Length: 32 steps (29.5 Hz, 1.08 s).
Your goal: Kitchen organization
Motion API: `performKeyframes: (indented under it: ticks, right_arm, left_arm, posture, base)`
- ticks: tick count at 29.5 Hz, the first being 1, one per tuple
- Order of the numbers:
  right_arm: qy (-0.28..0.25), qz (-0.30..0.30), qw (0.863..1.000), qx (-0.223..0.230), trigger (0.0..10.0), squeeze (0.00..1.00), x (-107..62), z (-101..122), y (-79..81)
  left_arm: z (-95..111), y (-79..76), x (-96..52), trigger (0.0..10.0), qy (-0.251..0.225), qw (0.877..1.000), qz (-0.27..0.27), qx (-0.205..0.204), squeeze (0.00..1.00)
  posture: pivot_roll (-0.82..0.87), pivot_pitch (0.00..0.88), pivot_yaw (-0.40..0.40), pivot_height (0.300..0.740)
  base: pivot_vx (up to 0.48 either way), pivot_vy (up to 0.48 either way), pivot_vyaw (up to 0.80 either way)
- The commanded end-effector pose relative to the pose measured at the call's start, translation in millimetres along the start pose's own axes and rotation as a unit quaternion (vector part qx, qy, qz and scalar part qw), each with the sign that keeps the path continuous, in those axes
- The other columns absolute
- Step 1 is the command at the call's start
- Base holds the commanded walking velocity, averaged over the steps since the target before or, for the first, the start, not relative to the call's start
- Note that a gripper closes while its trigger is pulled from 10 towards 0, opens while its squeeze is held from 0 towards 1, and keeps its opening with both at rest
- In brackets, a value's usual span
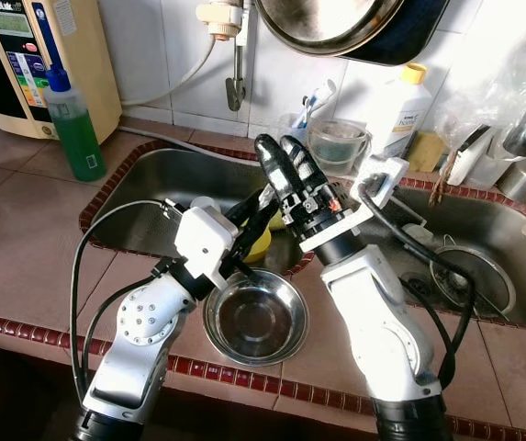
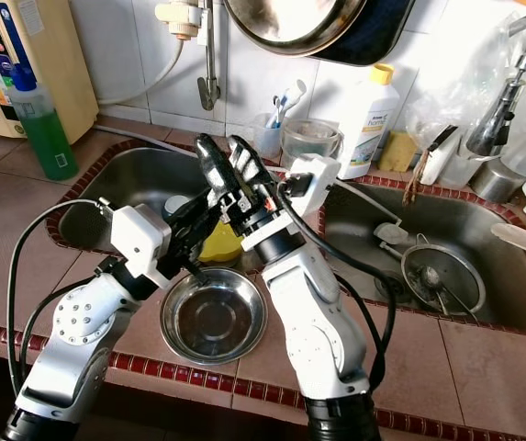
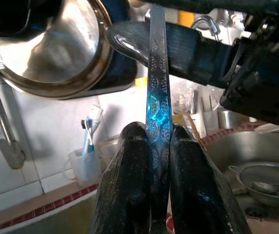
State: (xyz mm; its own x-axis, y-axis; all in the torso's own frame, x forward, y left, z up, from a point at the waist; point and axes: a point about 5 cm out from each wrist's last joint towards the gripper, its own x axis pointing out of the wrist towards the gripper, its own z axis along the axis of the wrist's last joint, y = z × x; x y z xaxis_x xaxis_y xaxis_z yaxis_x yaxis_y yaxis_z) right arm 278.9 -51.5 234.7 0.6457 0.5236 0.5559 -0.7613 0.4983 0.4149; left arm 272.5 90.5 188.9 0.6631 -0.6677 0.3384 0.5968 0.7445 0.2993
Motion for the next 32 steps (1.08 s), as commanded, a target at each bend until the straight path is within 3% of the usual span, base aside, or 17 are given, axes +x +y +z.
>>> performKeyframes:
  ticks: [1,15,32]
  right_arm:
    - [-0.002,-0.004,1.000,0.019,0.0,0.00,-5.3,-3.3,5.2]
    - [0.015,-0.006,0.999,0.035,0.0,0.00,-15.9,-5.5,12.3]
    - [0.015,-0.009,0.999,0.039,0.0,0.00,-18.3,-4.6,12.7]
  left_arm:
    - [6.2,-0.6,1.2,10.0,-0.014,1.000,-0.008,0.007,0.00]
    - [3.1,10.8,-0.1,10.0,-0.007,1.000,0.005,0.024,0.00]
    - [4.4,10.4,-1.7,10.0,-0.014,1.000,0.002,0.025,0.00]
  posture:
    - [-0.16,0.030,-0.064,0.740]
    - [-0.17,0.037,-0.062,0.740]
    - [-0.17,0.029,-0.064,0.740]
  base:
    - [0.000,0.000,0.00]
    - [0.000,0.000,0.00]
    - [0.000,0.000,0.00]
